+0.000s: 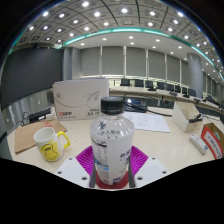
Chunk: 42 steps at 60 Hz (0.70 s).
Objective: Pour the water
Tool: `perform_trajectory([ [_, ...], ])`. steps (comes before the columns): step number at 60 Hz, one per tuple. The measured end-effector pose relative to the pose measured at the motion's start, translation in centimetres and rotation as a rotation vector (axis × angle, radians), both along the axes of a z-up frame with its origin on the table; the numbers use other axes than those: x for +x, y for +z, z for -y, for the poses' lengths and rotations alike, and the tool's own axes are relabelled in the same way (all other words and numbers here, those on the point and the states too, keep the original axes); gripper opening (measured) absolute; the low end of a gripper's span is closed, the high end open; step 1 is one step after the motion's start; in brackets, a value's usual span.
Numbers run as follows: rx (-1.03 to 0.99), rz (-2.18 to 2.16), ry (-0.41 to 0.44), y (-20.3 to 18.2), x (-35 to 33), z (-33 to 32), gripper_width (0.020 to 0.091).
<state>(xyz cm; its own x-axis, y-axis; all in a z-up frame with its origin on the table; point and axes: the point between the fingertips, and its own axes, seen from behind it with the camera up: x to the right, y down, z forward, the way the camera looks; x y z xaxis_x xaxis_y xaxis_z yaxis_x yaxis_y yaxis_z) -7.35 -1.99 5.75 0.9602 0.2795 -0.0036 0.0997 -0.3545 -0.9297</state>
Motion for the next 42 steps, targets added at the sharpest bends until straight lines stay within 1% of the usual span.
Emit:
perform_trajectory([
  [6,0.005,-0.011,-0.004,-0.1,0.1,0.3,0.0534],
  [8,-0.012,-0.005,-0.005,-0.3,0.1,0.5,0.0574],
  [9,-0.025,-0.003,-0.006,-0.5,0.2,0.5,0.0616],
  [10,-0.036,-0.004,-0.007,-0.5,0.4,0.7,0.0679],
  [12,-0.053,-0.009,-0.008,-0.6,0.4,0.9,0.083],
  [13,-0.057,-0.013,-0.009,-0.4,0.3,1.1,0.0876],
  [15,-0.073,-0.018,-0.014,-0.2,0.3,1.4,0.0835],
  [17,-0.094,-0.015,-0.026,0.0,0.5,1.8,0.0843],
  [19,-0.106,-0.006,-0.039,0.5,0.8,2.3,0.0866],
  [22,-0.126,0.02,-0.061,1.4,1.4,3.3,0.0863],
  [26,-0.162,0.068,-0.11,2.7,2.0,5.1,0.0862],
  [33,-0.221,0.069,-0.18,6.6,1.8,9.7,0.0864],
  [39,-0.23,0.072,-0.224,10.9,1.1,14.0,0.0869],
  [42,-0.223,0.082,-0.249,12.4,0.8,16.2,0.086],
])
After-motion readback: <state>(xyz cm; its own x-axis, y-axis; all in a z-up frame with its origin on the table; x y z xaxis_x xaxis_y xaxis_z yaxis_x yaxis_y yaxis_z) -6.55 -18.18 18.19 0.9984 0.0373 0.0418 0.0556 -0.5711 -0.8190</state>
